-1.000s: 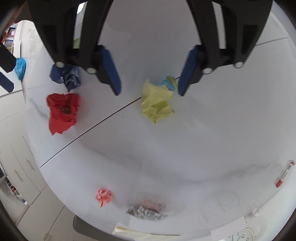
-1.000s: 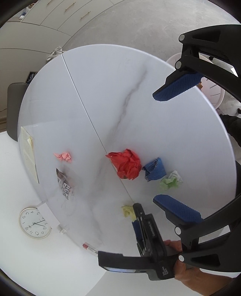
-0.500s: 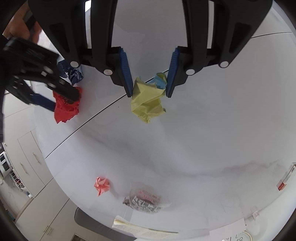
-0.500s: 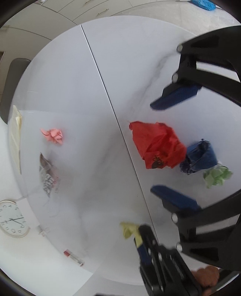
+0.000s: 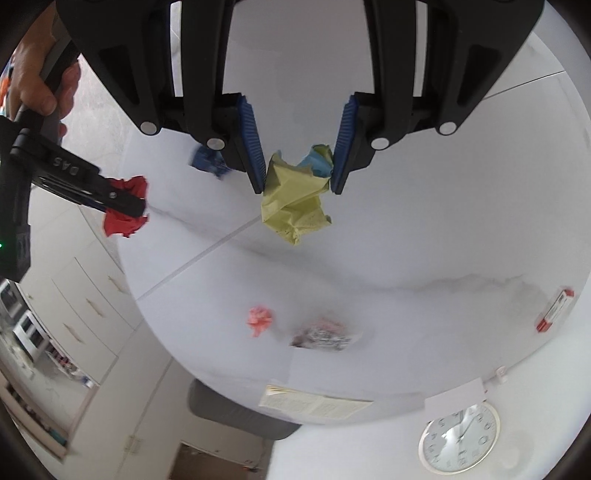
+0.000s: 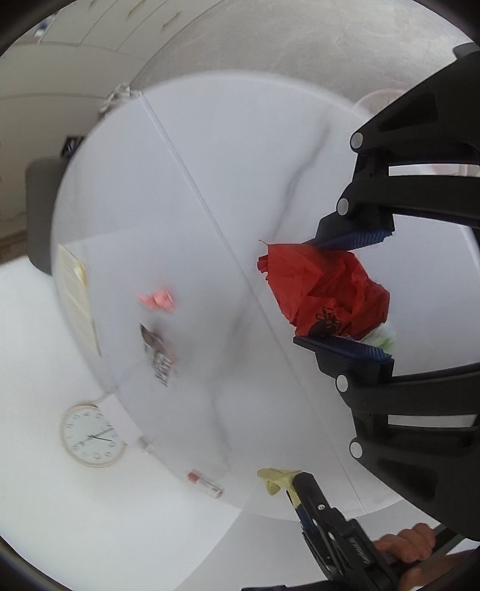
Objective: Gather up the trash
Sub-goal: 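Carry the red and yellow papers over the wastebasket and open both tools, then grasp the blue crumpled cloth with the right tool while the left tool grasps the green paper, then drop the blue cloth and green paper into the wastebasket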
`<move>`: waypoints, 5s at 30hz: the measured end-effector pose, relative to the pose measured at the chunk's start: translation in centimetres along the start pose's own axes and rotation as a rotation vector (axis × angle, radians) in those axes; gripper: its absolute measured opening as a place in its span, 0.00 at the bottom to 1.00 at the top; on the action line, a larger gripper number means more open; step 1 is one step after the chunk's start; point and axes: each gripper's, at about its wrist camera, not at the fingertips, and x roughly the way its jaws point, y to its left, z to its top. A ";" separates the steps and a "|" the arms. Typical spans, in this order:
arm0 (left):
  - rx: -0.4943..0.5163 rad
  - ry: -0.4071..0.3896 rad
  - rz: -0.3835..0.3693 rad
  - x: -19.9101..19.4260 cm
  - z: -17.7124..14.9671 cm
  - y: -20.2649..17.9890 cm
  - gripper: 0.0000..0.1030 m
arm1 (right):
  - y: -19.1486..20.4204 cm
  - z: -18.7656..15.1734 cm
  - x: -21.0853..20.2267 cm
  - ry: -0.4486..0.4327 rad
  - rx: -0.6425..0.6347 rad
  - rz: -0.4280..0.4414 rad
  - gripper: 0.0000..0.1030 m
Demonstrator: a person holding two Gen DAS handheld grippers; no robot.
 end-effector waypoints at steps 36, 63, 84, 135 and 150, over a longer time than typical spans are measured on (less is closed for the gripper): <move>0.379 0.301 -0.164 9.8 -10.0 -29.2 0.38 | -25.4 -17.2 -6.6 0.138 0.244 -0.249 0.93; 0.202 0.159 -0.084 5.7 -8.0 -24.2 0.88 | -20.8 -12.0 -11.7 0.018 0.148 -0.176 0.98; -0.187 0.096 0.157 0.2 -9.1 -3.2 0.89 | 3.0 -2.8 6.0 0.188 -0.338 0.109 0.91; 0.023 0.150 -0.010 8.2 -4.4 -9.8 0.30 | -14.8 -9.5 -7.1 0.079 0.201 -0.073 0.26; 0.330 0.192 -0.128 6.5 -7.4 -22.4 0.30 | -23.1 -16.9 2.0 0.237 0.325 -0.143 0.84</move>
